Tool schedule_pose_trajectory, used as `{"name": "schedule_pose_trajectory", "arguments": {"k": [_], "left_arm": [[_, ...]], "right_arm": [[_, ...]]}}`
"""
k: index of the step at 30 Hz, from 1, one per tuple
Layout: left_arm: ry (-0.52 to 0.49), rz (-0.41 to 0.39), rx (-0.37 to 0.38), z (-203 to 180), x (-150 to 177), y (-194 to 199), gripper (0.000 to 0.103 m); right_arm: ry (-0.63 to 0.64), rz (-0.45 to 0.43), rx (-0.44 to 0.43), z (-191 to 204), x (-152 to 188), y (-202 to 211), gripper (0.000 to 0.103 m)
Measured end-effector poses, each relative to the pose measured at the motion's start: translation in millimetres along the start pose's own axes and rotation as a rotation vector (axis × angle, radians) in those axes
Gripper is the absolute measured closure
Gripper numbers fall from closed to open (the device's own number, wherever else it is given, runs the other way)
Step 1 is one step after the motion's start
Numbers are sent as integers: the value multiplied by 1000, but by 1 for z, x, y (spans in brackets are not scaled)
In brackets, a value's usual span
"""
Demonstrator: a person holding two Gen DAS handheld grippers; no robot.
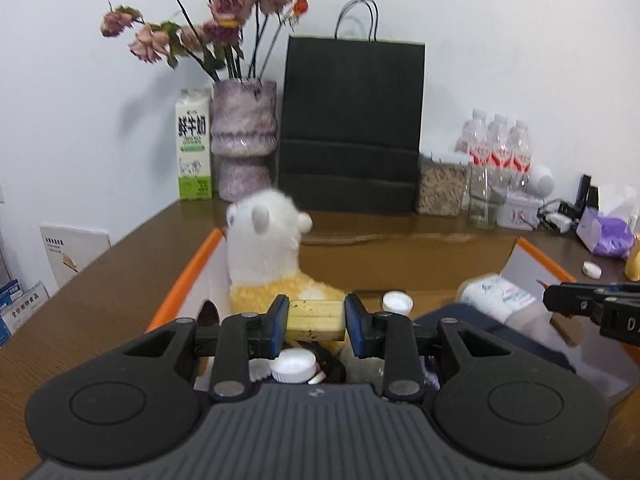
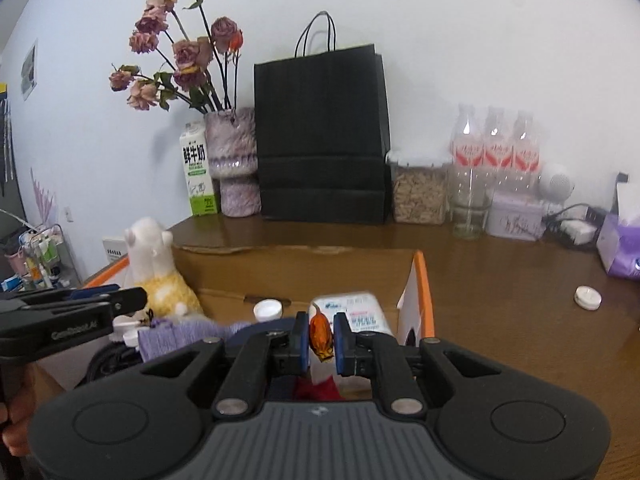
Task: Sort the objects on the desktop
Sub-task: 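Carry the yellow block and orange item into the box and open both tools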
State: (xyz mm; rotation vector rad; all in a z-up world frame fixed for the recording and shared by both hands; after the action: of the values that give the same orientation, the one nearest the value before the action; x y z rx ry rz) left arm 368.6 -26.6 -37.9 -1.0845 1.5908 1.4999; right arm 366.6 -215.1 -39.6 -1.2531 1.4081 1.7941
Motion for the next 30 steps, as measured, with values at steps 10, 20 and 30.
{"name": "schedule_pose_trajectory", "arguments": {"k": [10,20,30], "left_arm": [[-37,33,-2,-2,16,-6,72],[-43,27,1,-5,20,-5,71],[-23,-90,-11,-4,5,13,0]], "right_arm": [[-2,39,14,0,14,-9,91],[6,35,-17,8,16,-8,81],[-11,-76,-47,12,0,15,4]]}}
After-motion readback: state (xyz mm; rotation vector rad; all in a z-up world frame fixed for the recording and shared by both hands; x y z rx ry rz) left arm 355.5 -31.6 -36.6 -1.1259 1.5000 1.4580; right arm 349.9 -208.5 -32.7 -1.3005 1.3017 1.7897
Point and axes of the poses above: each gripper's, at about its wrist camera, not at the fingertips, and y roughly against the way its jaws point, z to its left, x to its underside, the point moved 10 cm from there along -y, roughly the way its jaws point, and after that the axes turned 5 degrees about y, right-handed, at the moved point
